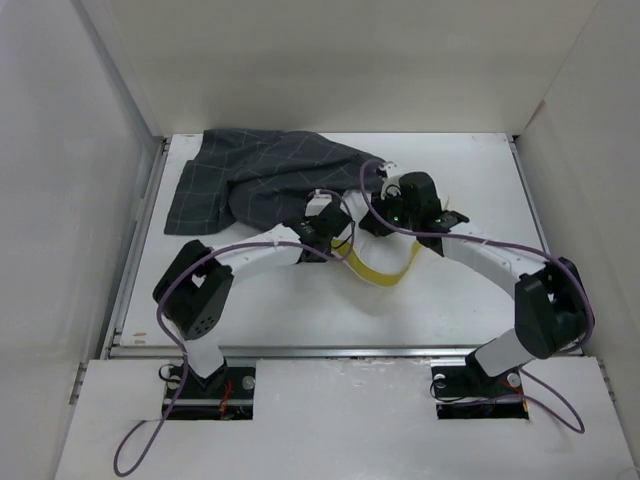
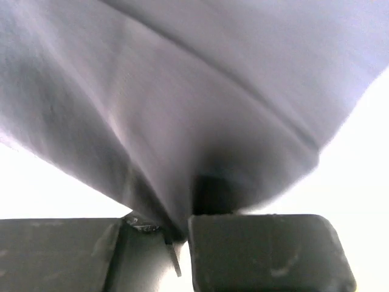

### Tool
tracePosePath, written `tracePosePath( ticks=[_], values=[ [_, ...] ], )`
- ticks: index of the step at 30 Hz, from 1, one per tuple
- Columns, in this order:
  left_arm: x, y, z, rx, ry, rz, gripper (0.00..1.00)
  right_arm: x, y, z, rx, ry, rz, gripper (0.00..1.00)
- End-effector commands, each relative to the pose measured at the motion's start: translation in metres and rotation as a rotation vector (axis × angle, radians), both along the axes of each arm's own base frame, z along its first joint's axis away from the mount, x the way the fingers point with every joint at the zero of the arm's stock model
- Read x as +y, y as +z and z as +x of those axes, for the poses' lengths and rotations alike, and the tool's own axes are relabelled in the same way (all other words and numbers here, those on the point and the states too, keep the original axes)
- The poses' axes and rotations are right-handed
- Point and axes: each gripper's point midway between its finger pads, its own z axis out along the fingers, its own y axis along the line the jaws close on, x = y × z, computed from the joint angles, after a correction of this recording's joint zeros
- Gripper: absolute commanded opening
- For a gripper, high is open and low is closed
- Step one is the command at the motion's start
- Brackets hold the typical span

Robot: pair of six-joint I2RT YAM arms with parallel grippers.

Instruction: Put the pillow into the pillowcase

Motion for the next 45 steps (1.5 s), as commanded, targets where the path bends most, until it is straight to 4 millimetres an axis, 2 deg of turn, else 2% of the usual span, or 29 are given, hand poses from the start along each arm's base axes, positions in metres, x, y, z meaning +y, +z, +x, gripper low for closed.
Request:
tracePosePath(
  ticks=[1, 3, 6, 7, 8, 9, 11, 14, 15, 16, 21, 22, 23, 24, 25, 26, 27, 30, 31, 32, 33, 34, 36, 37, 38, 39, 41, 43, 45],
  values=[
    [-0.064, 0.115, -0.025, -0.183, -0.207, -0.156, 0.00, 0.053, 0.123, 0.005, -0.295, 0.051, 0.385, 0.00],
    [-0.085, 0.143, -0.056, -0.181, -0.349, -0.192, 0.00, 0.069, 0.156, 0.005, -0.418, 0.013, 0.473, 0.00],
    [-0.119, 0.206, -0.110, -0.221, -0.566, -0.340, 0.00, 0.074, 0.195, 0.004, -0.501, -0.075, 0.628, 0.00],
    [-0.124, 0.212, -0.121, -0.212, -0.599, -0.356, 0.00, 0.074, 0.196, 0.005, -0.505, -0.105, 0.648, 0.00],
    [-0.129, 0.241, -0.133, -0.246, -0.630, -0.406, 0.00, 0.073, 0.204, 0.005, -0.529, -0.131, 0.670, 0.00],
    [-0.128, 0.250, -0.142, -0.243, -0.651, -0.421, 0.00, 0.071, 0.198, 0.006, -0.536, -0.199, 0.676, 0.00],
    [-0.133, 0.269, -0.162, -0.230, -0.742, -0.496, 0.00, 0.067, 0.209, 0.005, -0.553, -0.271, 0.749, 0.00],
    [-0.142, 0.281, -0.174, -0.225, -0.813, -0.566, 0.00, 0.064, 0.193, 0.003, -0.517, -0.428, 0.781, 0.00],
    [-0.142, 0.281, -0.174, -0.225, -0.813, -0.566, 0.00, 0.067, 0.178, -0.001, -0.490, -0.467, 0.773, 0.00],
    [-0.141, 0.281, -0.172, -0.231, -0.805, -0.561, 0.00, 0.069, 0.177, -0.003, -0.482, -0.476, 0.781, 0.00],
    [-0.145, 0.267, -0.168, -0.209, -0.762, -0.558, 0.00, 0.081, 0.135, -0.006, -0.396, -0.450, 0.715, 0.00],
    [-0.144, 0.260, -0.167, -0.202, -0.745, -0.545, 0.00, 0.081, 0.138, -0.011, -0.401, -0.427, 0.715, 0.00],
    [-0.144, 0.261, -0.166, -0.202, -0.730, -0.549, 0.22, 0.084, 0.134, -0.016, -0.385, -0.393, 0.700, 0.08],
    [-0.141, 0.254, -0.164, -0.189, -0.711, -0.532, 0.39, 0.084, 0.122, -0.020, -0.356, -0.377, 0.657, 0.22],
    [-0.139, 0.252, -0.163, -0.190, -0.703, -0.520, 0.46, 0.082, 0.127, -0.026, -0.349, -0.360, 0.651, 0.38],
    [-0.134, 0.247, -0.162, -0.176, -0.679, -0.502, 0.51, 0.079, 0.120, -0.030, -0.327, -0.353, 0.618, 0.64],
    [-0.129, 0.250, -0.162, -0.184, -0.670, -0.498, 0.70, 0.077, 0.103, -0.035, -0.283, -0.347, 0.547, 0.72],
    [-0.113, 0.262, -0.154, -0.228, -0.600, -0.492, 0.78, 0.056, 0.098, -0.041, -0.251, -0.401, 0.476, 0.83],
    [-0.108, 0.264, -0.150, -0.249, -0.577, -0.477, 0.85, 0.046, 0.080, -0.045, -0.220, -0.427, 0.401, 0.85],
    [-0.099, 0.267, -0.143, -0.259, -0.526, -0.481, 0.87, 0.034, 0.087, -0.044, -0.225, -0.462, 0.402, 0.87],
    [-0.089, 0.263, -0.131, -0.264, -0.484, -0.451, 0.88, 0.025, 0.082, -0.044, -0.222, -0.484, 0.381, 0.88],
    [-0.083, 0.261, -0.124, -0.267, -0.446, -0.438, 0.97, 0.009, 0.074, -0.040, -0.220, -0.533, 0.341, 0.90],
    [-0.061, 0.262, -0.095, -0.304, -0.317, -0.393, 1.00, -0.008, 0.071, -0.035, -0.219, -0.572, 0.322, 0.91],
    [-0.053, 0.255, -0.087, -0.298, -0.285, -0.356, 1.00, -0.022, 0.071, -0.026, -0.216, -0.596, 0.321, 0.91],
    [-0.040, 0.244, -0.065, -0.303, -0.212, -0.297, 1.00, -0.027, 0.063, -0.022, -0.202, -0.590, 0.291, 0.91],
    [-0.042, 0.235, -0.064, -0.285, -0.213, -0.274, 1.00, -0.033, 0.057, -0.018, -0.183, -0.593, 0.278, 0.91],
    [-0.024, 0.218, -0.034, -0.265, -0.139, -0.204, 1.00, -0.046, 0.051, -0.001, -0.143, -0.586, 0.264, 0.91],
    [-0.014, 0.189, -0.002, -0.207, -0.095, -0.128, 1.00, -0.052, 0.030, 0.011, -0.082, -0.573, 0.226, 0.91],
    [-0.018, 0.173, 0.018, -0.169, -0.111, -0.097, 1.00, -0.057, 0.027, 0.026, -0.045, -0.532, 0.238, 0.91]
  ],
)
